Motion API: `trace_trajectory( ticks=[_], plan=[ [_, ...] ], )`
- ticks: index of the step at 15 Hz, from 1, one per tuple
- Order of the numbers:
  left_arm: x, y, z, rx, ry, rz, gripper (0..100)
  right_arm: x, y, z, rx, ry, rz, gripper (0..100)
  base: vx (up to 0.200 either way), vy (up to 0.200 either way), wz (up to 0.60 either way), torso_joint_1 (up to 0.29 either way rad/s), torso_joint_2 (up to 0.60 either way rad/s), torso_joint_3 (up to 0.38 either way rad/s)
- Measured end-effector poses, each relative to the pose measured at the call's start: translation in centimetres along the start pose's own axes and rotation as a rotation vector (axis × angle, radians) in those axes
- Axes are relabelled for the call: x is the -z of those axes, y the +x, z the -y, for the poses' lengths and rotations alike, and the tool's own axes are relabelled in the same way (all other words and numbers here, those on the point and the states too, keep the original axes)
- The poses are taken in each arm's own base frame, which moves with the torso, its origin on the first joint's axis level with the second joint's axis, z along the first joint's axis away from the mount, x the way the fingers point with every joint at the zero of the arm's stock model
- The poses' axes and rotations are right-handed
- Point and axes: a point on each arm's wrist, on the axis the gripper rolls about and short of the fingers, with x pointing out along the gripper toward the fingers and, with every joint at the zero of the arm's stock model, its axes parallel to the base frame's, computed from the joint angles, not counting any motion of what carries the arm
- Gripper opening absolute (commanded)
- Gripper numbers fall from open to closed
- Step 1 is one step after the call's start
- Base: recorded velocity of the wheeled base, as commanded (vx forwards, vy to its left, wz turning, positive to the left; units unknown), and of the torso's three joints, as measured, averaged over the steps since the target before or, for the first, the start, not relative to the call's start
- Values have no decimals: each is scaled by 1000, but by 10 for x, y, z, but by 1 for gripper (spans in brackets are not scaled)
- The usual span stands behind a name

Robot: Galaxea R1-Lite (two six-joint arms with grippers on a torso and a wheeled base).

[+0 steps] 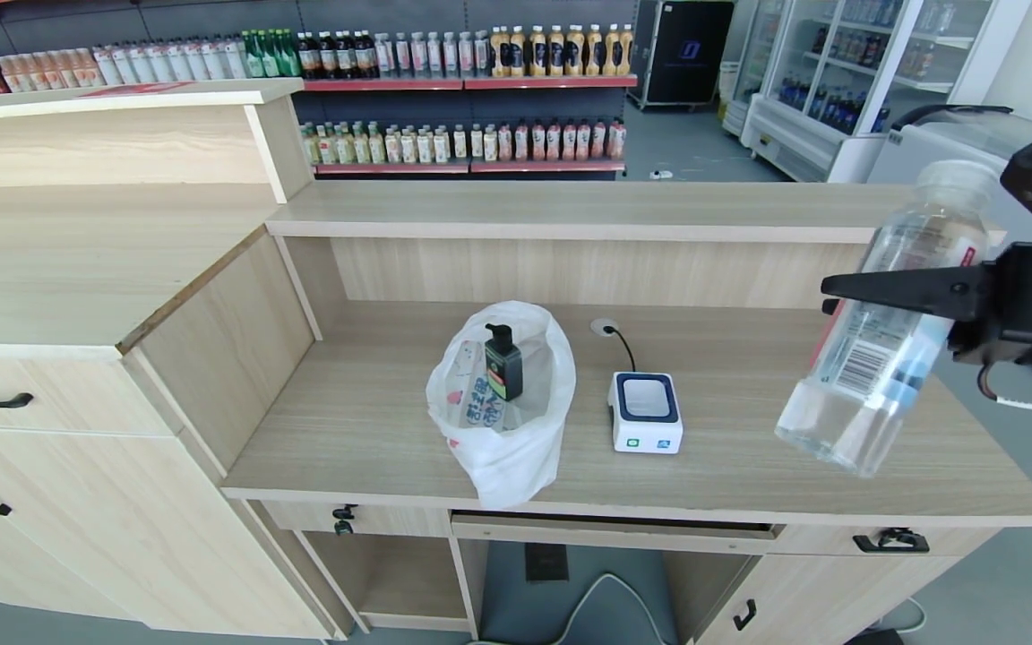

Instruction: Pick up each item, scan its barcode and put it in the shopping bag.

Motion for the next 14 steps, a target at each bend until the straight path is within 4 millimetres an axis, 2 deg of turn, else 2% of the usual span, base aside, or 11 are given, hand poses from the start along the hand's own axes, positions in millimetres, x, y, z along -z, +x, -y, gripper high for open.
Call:
trace_trajectory(
  ticks=[2, 5, 8, 14],
  plan=[
    [0, 0, 0, 0, 0, 0, 100, 6, -3, -29, -88, -22, -37, 0, 0, 0, 0, 0, 0, 0],
    [0, 0, 0, 0, 0, 0, 100, 7, -5, -53, -169, -53, -60, 0, 0, 0, 0, 0, 0, 0],
    [0, 0, 0, 0, 0, 0, 100, 10, -3, -65, -213, -48, -103, 0, 0, 0, 0, 0, 0, 0],
    [0, 0, 0, 0, 0, 0, 100, 9, 2, -75, -274, -63, -127, 0, 0, 0, 0, 0, 0, 0]
  ],
)
